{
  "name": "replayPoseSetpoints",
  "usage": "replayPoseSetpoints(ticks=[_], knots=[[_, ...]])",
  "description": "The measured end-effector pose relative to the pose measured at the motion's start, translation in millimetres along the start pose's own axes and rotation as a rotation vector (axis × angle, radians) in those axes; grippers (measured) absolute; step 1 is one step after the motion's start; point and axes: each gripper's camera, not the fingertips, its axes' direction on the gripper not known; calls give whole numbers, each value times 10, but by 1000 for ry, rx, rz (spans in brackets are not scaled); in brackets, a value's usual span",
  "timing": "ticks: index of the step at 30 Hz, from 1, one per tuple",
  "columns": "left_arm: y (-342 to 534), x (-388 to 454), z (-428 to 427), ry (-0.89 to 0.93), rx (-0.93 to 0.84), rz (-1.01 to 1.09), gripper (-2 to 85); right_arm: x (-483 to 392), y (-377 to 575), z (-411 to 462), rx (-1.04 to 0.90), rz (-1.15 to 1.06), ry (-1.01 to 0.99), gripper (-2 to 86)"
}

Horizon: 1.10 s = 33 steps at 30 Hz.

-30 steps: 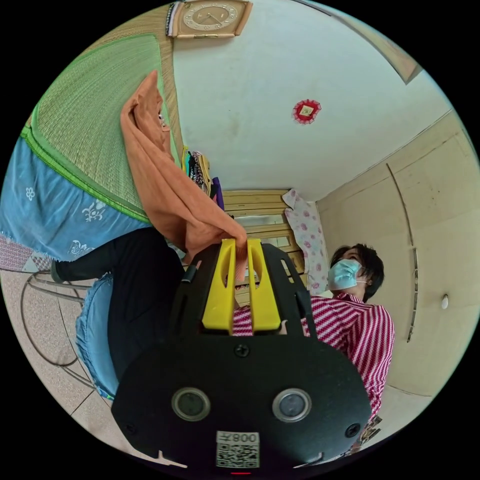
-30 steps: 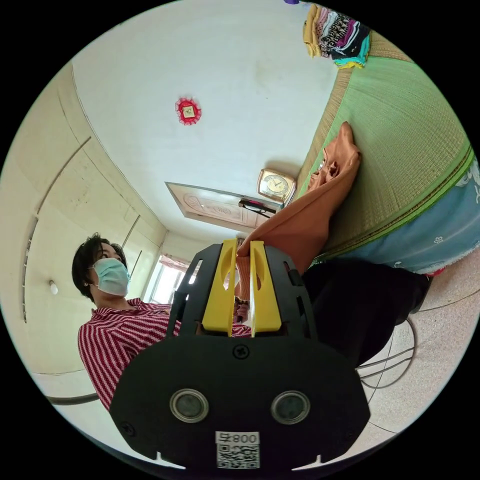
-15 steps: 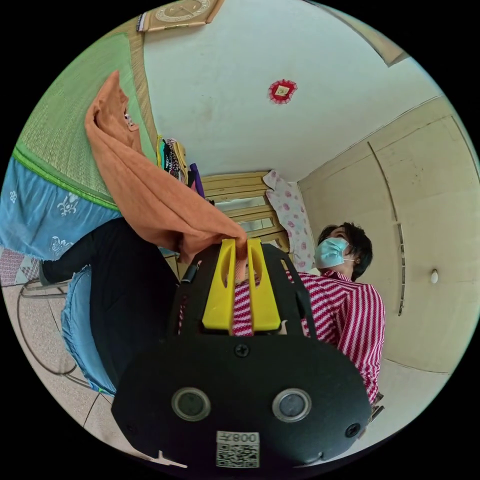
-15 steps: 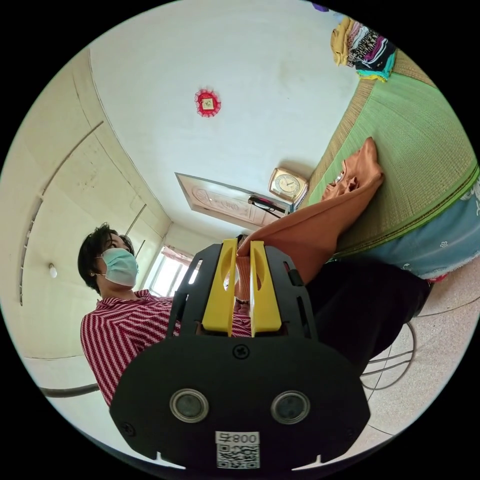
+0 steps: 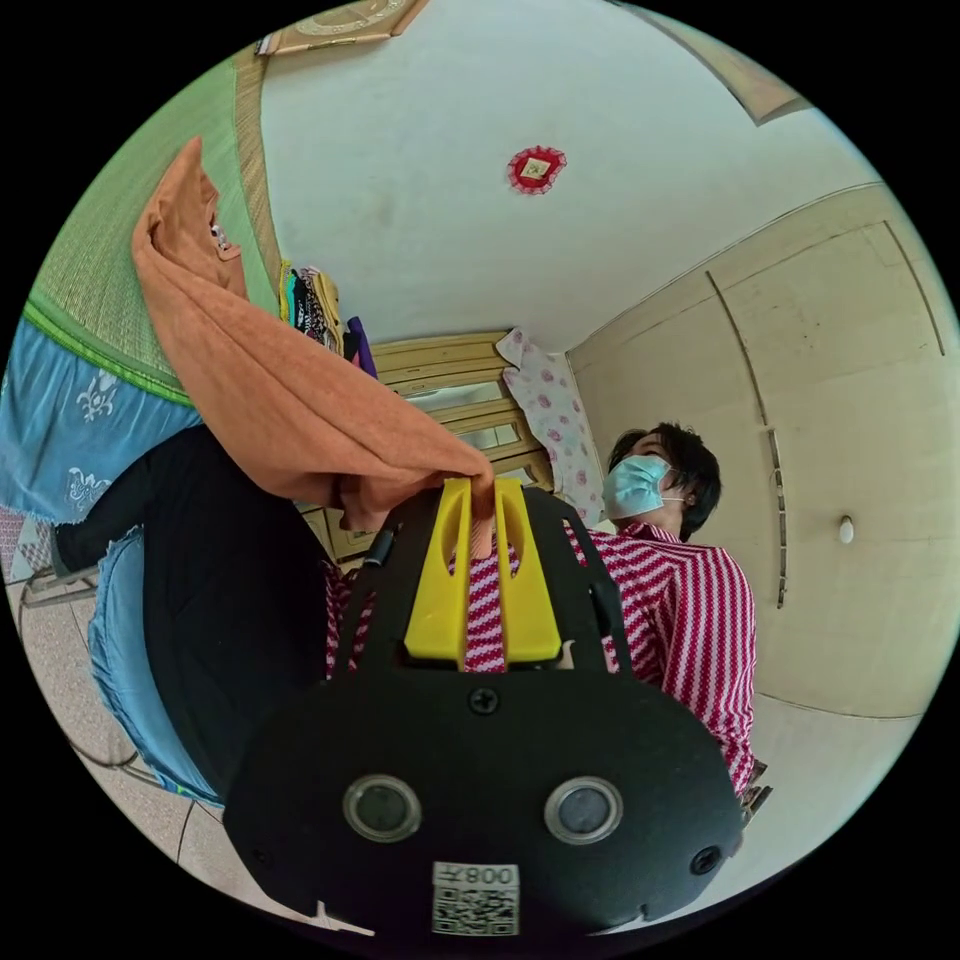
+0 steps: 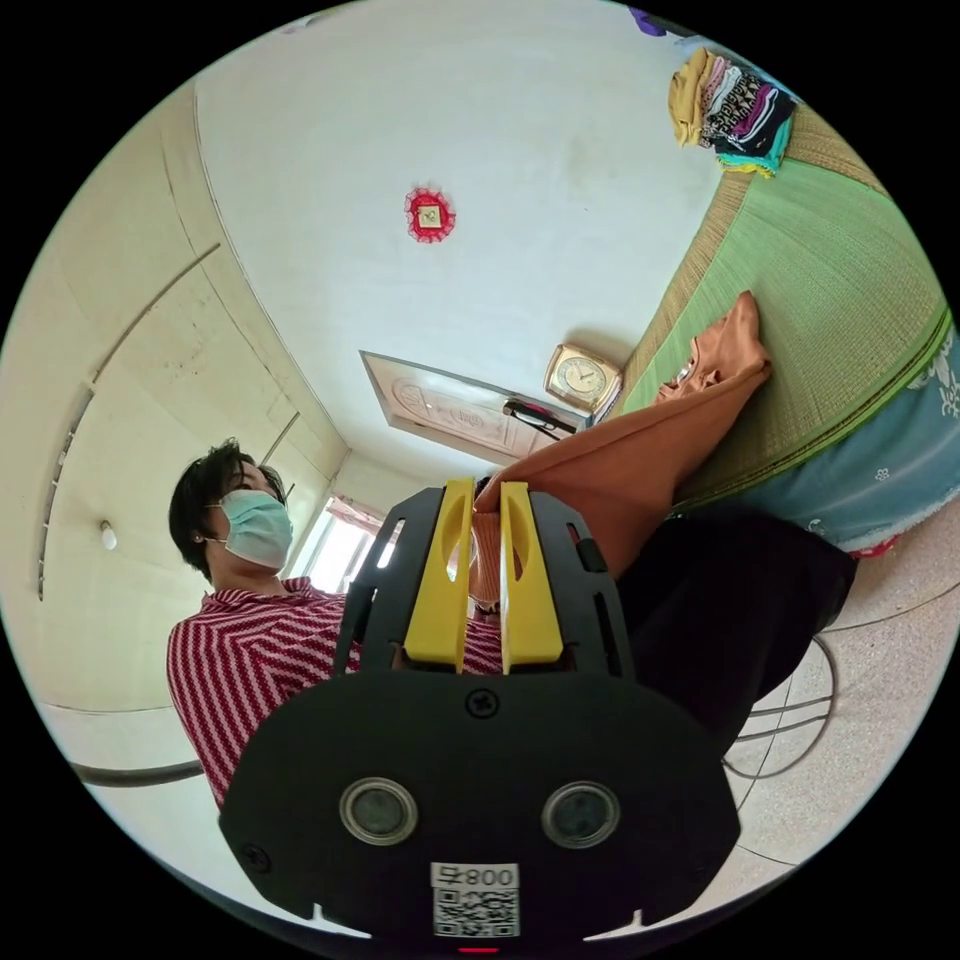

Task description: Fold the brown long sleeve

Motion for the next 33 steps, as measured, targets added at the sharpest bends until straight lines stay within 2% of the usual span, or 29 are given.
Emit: replayPoseSetpoints(ticks=[18, 26, 33], knots=[[167, 637, -105, -18, 21, -9, 38, 164, -197, -294, 38, 35, 13, 29], [-197, 1096, -46, -72, 65, 27, 37, 313, -652, -208, 25, 34, 13, 27], [-766, 1452, 91, -131, 80, 60, 38, 564, -1446, 23, -8, 33, 69, 26]])
